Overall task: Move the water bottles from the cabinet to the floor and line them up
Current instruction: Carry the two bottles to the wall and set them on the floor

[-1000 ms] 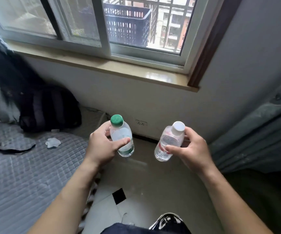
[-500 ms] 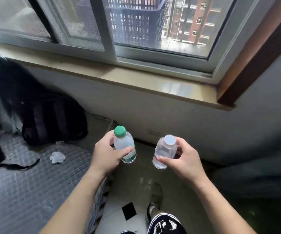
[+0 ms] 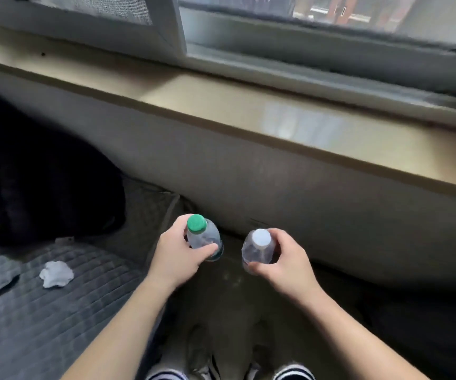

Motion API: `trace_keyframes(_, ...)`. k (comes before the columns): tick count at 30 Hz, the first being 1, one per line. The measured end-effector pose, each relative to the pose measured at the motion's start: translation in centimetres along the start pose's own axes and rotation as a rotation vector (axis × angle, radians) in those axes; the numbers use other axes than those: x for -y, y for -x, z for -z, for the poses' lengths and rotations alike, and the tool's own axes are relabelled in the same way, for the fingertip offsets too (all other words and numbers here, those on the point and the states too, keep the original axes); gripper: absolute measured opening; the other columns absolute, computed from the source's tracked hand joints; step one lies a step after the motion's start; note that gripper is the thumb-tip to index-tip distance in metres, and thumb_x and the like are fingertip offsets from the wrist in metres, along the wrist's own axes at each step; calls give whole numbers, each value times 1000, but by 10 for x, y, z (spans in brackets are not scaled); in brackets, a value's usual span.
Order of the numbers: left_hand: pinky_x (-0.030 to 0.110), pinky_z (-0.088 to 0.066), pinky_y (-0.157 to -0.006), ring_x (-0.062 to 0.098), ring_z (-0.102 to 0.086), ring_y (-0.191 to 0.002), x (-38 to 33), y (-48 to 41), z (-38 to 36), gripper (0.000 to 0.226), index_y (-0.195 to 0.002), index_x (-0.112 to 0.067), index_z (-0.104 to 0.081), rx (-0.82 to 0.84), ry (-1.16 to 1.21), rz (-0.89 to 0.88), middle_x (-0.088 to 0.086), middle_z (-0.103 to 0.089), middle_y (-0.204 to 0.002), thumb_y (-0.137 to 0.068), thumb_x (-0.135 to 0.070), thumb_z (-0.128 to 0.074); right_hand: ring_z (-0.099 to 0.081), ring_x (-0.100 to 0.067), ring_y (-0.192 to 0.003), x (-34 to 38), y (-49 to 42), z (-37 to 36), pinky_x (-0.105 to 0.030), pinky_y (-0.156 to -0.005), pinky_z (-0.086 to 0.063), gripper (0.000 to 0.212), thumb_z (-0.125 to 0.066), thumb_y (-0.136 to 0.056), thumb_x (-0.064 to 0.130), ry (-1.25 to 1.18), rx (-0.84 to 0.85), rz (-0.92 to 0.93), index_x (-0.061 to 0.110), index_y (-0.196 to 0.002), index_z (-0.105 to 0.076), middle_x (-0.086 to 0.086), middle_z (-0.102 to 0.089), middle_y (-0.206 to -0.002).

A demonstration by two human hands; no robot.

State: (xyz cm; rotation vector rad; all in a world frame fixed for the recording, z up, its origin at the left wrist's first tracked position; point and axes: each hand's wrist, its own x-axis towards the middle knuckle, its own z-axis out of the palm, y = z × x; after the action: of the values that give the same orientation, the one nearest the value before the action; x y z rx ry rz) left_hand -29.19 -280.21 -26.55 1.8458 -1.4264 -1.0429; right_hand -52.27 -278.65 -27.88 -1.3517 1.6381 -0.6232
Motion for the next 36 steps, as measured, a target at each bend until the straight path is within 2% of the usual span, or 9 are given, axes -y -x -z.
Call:
trace_keyframes(4, 20, -50, -83, 4, -66, -91, 85, -54, -42, 55, -109, -28, -62, 23, -43, -29, -14, -70, -96, -60, -27, -88, -64, 2, -89, -75, -63, -64, -29, -84, -54, 55, -89, -55, 26, -51, 26, -67, 31, -101, -59, 14, -70, -96)
trace_keyframes(8, 12, -48, -76, -12, -61, -82, 170, -99, -96, 50, -95, -44, -57, 57, -18, 11, -20, -68, -90, -60, -26, -89, -66, -10, -91, -161, -117, -124, -43, -84, -56, 57, -90, -52, 39, -73, -10, -86, 30, -100, -59, 9, -69, -98)
trace_keyframes(10, 8, -47, -73, -17, -59, -81, 209, -118, -119, 50, -96, -41, -58, 67, -26, 7, -20, -67, -90, -61, -25, -89, -64, -3, -89, -196, -138, -151, -34, -79, -55, 48, -88, -60, 41, -77, -30, -68, 34, -98, -59, 13, -67, -100)
trace_keyframes(12, 14, -50, -75, -11, -61, -86, 243, -136, -140, 49, -102, -34, -60, 79, -46, -8, -19, -68, -95, -62, -29, -88, -60, 5, -88, -227, -156, -175, -22, -76, -52, 41, -84, -70, 38, -90, -48, -50, 36, -102, -58, 14, -65, -102)
trace_keyframes(17, 5, -39, -63, -16, -54, -80, 301, -176, -182, 47, -101, -33, -58, 120, -145, -36, -22, -64, -92, -63, -33, -85, -60, 2, -91, -298, -196, -217, -18, -77, -48, 39, -80, -73, 36, -55, -90, -59, 41, -104, -56, 25, -60, -98)
trace_keyframes(20, 12, -44, -69, -1, -60, -85, 327, -196, -204, 50, -108, -30, -58, 146, -156, -26, -14, -65, -100, -65, -30, -85, -59, 1, -89, -330, -212, -234, -16, -70, -45, 49, -84, -65, 31, -42, -57, -93, 39, -102, -54, 25, -58, -95)
trace_keyframes(23, 24, -48, -78, 9, -63, -94, 352, -211, -222, 56, -112, -26, -59, 132, -158, -18, -9, -66, -106, -63, -30, -86, -61, -3, -93, -360, -228, -251, -25, -79, -52, 62, -90, -55, 34, -24, -36, -114, 39, -105, -54, 18, -62, -103)
trace_keyframes(31, 15, -43, -67, 5, -62, -88, 395, -231, -247, 50, -106, -26, -58, 145, -136, 63, -11, -65, -100, -64, -26, -86, -60, -8, -101, -396, -250, -283, -27, -87, -50, 65, -89, -59, 29, -28, -10, -128, 34, -113, -52, 12, -60, -112)
trace_keyframes(36, 32, -56, -81, 8, -66, -88, 419, -236, -259, 53, -104, -29, -59, 172, -122, 57, -12, -68, -97, -59, -25, -88, -61, -9, -105, -408, -256, -304, -33, -93, -52, 76, -87, -58, 38, 6, 4, -134, 27, -125, -53, 9, -62, -121)
